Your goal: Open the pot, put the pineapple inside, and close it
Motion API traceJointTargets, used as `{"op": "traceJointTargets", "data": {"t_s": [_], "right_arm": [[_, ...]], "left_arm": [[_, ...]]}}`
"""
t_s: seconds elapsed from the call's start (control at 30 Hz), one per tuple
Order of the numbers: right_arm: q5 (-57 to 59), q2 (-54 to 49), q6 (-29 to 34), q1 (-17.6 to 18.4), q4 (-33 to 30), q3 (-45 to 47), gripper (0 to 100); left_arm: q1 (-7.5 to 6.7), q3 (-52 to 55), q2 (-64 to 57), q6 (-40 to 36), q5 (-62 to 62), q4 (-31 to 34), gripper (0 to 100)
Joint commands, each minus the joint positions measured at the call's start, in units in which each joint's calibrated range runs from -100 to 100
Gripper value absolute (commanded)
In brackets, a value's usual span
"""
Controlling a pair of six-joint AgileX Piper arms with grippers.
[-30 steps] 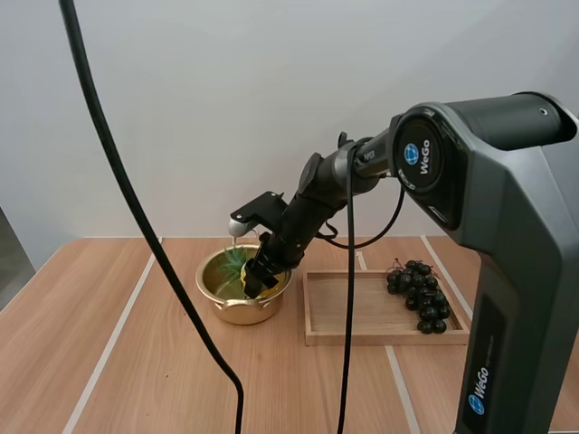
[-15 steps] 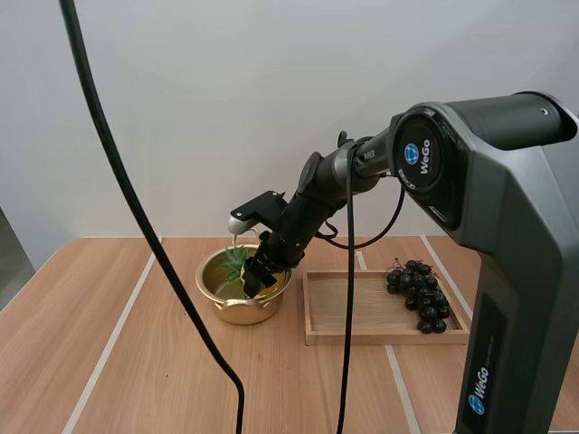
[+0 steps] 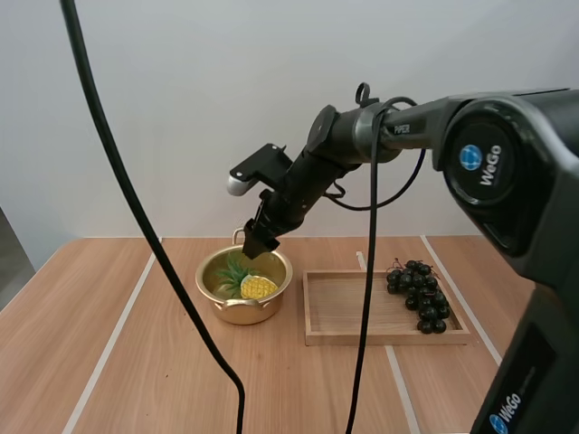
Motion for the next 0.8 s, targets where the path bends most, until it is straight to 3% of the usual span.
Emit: {"op": "traceJointTargets", "data": {"t_s": [0.0,0.33,0.63,0.77], "right_arm": [[-3.5,-4.0,-0.1,-0.3,-1.0,-0.6,100],[-26.1,-13.8,8.1,-2.8,-1.5,-0.6,100],[-49.9,-22.6,26.8,-11.0,-1.1,-0.6,100],[-53.9,-26.3,28.3,-14.8,-0.9,-0.6,100]], "left_arm": [[-0.07,-0.5,-0.2,0.0,-0.3,0.1,0],[-0.07,-0.5,-0.2,0.0,-0.3,0.1,0],[-0.07,-0.5,-0.3,-0.2,2.8,-3.1,0],[-0.07,-0.5,-0.5,-0.2,8.2,-6.9,0]]}}
